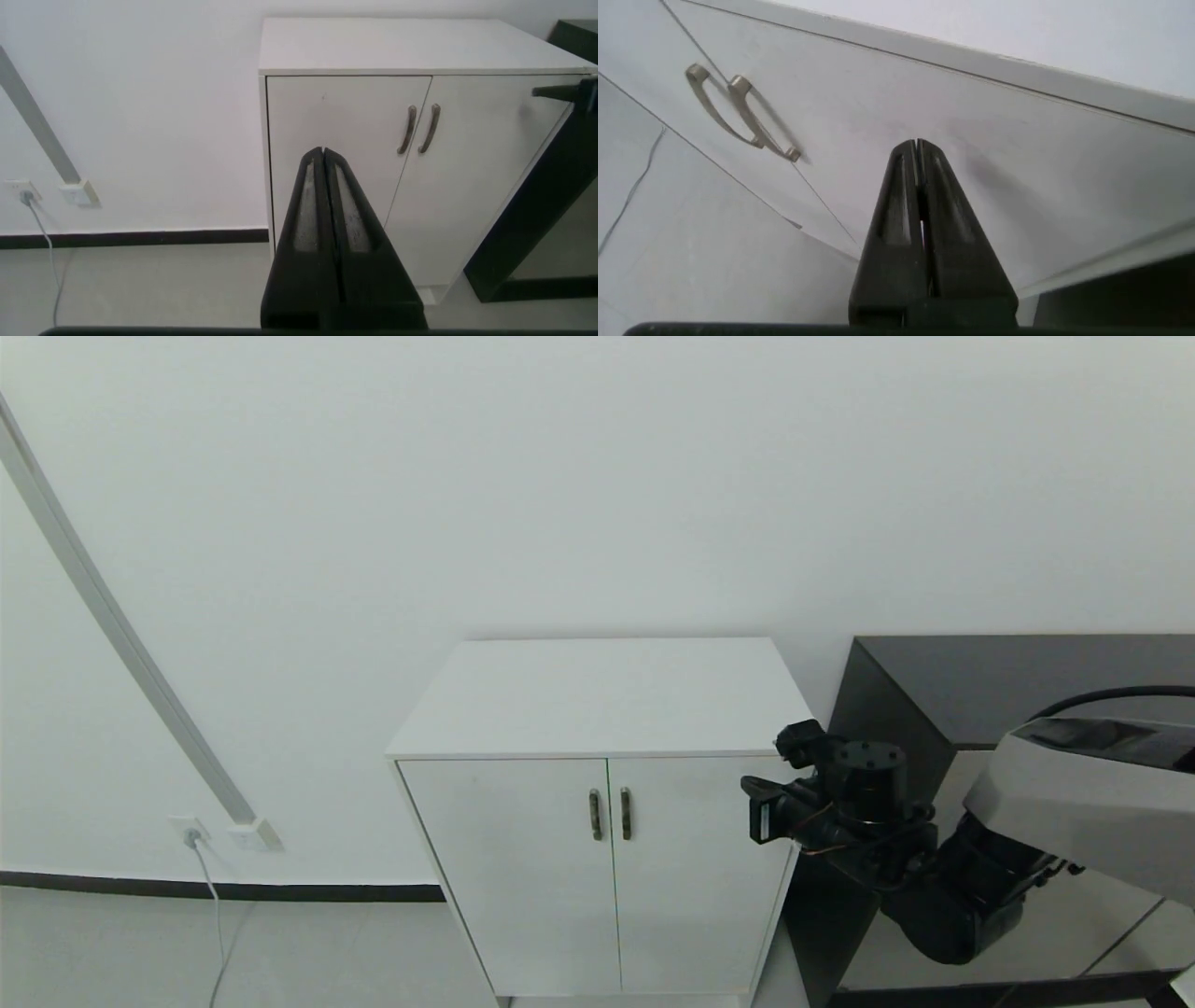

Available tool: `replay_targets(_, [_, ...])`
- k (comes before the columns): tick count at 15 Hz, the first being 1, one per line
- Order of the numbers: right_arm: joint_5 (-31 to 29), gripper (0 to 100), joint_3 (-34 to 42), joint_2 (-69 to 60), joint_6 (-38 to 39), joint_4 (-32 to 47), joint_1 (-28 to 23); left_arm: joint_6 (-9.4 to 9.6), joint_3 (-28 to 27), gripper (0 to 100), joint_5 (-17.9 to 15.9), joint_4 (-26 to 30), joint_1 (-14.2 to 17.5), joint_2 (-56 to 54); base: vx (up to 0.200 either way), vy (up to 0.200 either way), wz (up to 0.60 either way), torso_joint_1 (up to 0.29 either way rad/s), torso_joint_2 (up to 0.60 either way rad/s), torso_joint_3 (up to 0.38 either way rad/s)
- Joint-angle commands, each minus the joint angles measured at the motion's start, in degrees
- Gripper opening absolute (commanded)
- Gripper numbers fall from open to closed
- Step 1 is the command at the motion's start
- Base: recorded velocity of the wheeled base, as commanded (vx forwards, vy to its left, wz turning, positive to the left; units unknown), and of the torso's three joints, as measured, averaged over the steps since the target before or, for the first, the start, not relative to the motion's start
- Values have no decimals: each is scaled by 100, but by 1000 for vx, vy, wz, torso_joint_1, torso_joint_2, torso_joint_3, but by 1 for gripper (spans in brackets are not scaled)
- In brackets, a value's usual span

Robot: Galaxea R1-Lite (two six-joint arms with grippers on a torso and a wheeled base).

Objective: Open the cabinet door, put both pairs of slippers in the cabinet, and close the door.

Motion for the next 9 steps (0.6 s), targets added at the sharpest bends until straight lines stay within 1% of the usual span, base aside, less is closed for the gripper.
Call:
replay_targets(1, [-8, 0, 516, -647, -5, -116, -16, -1, 1, 0, -2, -2, 1, 7, 0, 0, 0, 0, 0, 0])
replay_targets(2, [-52, 0, 762, -884, -31, -151, -25, -1, 1, 0, 7, -2, 1, 7, 0, 0, 0, 0, 0, 0])
replay_targets(5, [-518, 0, 1527, -1464, -198, -424, -95, -1, 1, 0, -2, 6, 1, 7, 0, 0, 0, 0, 0, 0])
replay_targets(8, [-535, 0, 2546, -2097, -365, -819, -455, -1, 1, 0, 7, -2, 1, 7, 0, 0, 0, 0, 0, 0])
replay_targets(9, [-535, 0, 2748, -2264, -365, -872, -579, -1, 1, 0, -2, -2, 1, 7, 0, 0, 0, 0, 0, 0])
